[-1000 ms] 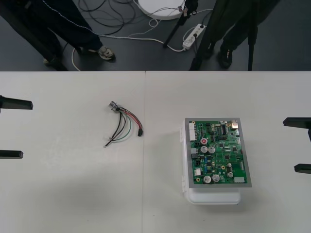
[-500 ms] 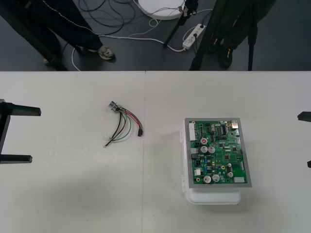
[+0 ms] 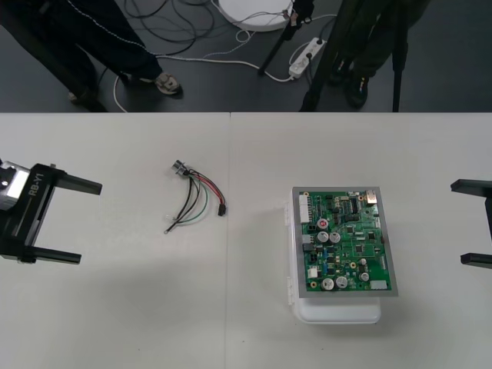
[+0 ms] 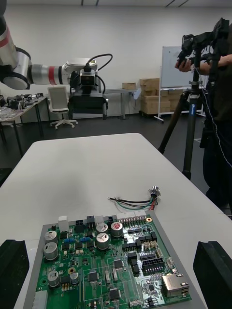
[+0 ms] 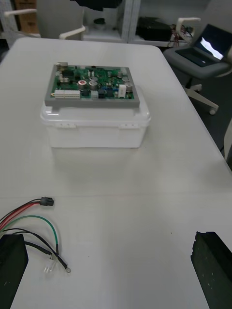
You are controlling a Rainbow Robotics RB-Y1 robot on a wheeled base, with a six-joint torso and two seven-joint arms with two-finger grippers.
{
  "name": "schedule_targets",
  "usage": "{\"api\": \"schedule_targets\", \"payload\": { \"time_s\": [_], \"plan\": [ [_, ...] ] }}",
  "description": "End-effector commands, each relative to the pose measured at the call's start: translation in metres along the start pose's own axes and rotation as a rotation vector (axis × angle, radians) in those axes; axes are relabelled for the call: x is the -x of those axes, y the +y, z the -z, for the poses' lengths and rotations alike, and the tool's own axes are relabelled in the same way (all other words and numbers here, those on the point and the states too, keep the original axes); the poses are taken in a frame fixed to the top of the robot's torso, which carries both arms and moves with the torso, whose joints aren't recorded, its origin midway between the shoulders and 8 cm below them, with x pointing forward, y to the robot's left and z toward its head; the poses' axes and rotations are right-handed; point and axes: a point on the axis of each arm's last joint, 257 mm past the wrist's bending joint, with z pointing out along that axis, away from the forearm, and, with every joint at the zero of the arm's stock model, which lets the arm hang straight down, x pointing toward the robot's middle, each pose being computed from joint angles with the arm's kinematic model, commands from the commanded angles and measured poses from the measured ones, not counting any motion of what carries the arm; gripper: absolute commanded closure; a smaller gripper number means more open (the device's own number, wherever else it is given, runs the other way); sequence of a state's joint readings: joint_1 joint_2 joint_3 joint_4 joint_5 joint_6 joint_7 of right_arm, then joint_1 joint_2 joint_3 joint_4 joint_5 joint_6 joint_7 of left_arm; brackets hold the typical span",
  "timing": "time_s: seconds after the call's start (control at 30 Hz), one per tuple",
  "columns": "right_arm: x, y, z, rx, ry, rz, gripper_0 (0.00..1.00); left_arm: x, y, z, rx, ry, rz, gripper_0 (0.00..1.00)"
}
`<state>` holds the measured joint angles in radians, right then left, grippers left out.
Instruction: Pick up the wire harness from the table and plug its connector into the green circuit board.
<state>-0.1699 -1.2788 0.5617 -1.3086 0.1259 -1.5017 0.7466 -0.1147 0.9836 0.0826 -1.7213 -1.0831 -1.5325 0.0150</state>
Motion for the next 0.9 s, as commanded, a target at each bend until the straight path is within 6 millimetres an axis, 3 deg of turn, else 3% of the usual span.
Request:
{"api": "schedule_targets", "payload": {
  "time_s": [0.03, 0.57, 0.9],
  "plan": [
    [0.002, -0.006, 0.005, 0.037, 0.026, 0.083, 0.0, -0.01, 0.01, -0.002, -0.06, 0.125, -0.108, 0.0],
    [-0.03, 0.012, -0.004, 0.063, 0.035, 0.046, 0.0, -0.056, 0.064, -0.043, -0.011, 0.409, -0.302, 0.0],
    [-0.028, 0.003, -0.011, 0.058, 0.03, 0.114, 0.0, -0.078, 0.116, -0.062, 0.08, 0.586, -0.507, 0.0]
  ]
}}
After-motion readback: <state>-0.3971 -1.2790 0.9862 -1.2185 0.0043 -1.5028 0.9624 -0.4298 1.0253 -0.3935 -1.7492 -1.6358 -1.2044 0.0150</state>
